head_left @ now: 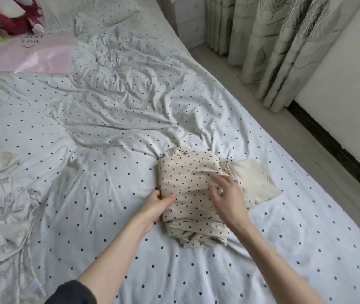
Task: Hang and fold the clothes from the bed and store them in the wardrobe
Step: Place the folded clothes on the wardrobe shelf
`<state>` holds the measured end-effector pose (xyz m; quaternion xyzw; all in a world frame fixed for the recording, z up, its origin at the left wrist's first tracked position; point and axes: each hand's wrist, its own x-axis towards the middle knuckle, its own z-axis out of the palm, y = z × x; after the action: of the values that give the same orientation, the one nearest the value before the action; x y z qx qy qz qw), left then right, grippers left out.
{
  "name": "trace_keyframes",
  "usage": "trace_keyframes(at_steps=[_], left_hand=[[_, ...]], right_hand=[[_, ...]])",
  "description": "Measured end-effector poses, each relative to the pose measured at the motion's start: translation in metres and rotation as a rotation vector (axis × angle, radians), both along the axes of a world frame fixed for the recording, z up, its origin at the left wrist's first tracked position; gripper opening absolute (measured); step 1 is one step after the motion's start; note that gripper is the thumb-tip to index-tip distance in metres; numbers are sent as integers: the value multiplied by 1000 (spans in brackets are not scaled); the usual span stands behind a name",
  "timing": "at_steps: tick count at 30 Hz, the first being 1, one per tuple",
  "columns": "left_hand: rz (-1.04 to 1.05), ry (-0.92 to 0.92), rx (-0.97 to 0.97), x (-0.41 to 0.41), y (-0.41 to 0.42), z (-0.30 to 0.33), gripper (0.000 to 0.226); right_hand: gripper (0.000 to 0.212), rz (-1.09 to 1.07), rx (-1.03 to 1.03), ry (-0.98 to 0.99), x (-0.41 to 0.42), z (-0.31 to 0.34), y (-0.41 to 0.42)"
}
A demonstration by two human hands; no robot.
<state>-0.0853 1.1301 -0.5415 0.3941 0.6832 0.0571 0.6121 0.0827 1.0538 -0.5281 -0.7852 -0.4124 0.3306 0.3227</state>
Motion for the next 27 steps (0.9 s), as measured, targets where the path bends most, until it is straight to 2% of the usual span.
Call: trace_keyframes(at_steps=[3,7,9,12,15,18,20,22,24,26,27], left_hand=[[40,-28,77,3,-1,-7,23],[-69,-24,196,4,8,18,25],[-116,-22,304,2,15,43,24],[-155,18,463,4,25,82,26],[-247,101,498,23,23,100,32],[-399,187,503,53,6,88,52],[-509,109,433,70,-8,73,57],[-537,-10,347,81,-17,56,49],[-479,14,414,79,-15,41,38],[-352,138,518,65,-6,30,29],[-294,187,524,57,-1,26,30]], right_hand=[[45,178,-183,33,-6,-9,-3],[49,205,-173,194,-10,-10,2],[47,165,-145,436,-14,-6,8],[40,68,-163,1016,-22,3,18],[54,5,-167,1161,-10,1,19],[51,-123,-110,1157,21,-3,3],[44,-212,-102,1049,44,-7,-13],[39,-285,-132,904,58,-9,-25],[33,-293,-176,711,65,-14,-30],[23,-241,-208,538,65,-20,-30],[26,-224,-226,485,65,-24,-28]])
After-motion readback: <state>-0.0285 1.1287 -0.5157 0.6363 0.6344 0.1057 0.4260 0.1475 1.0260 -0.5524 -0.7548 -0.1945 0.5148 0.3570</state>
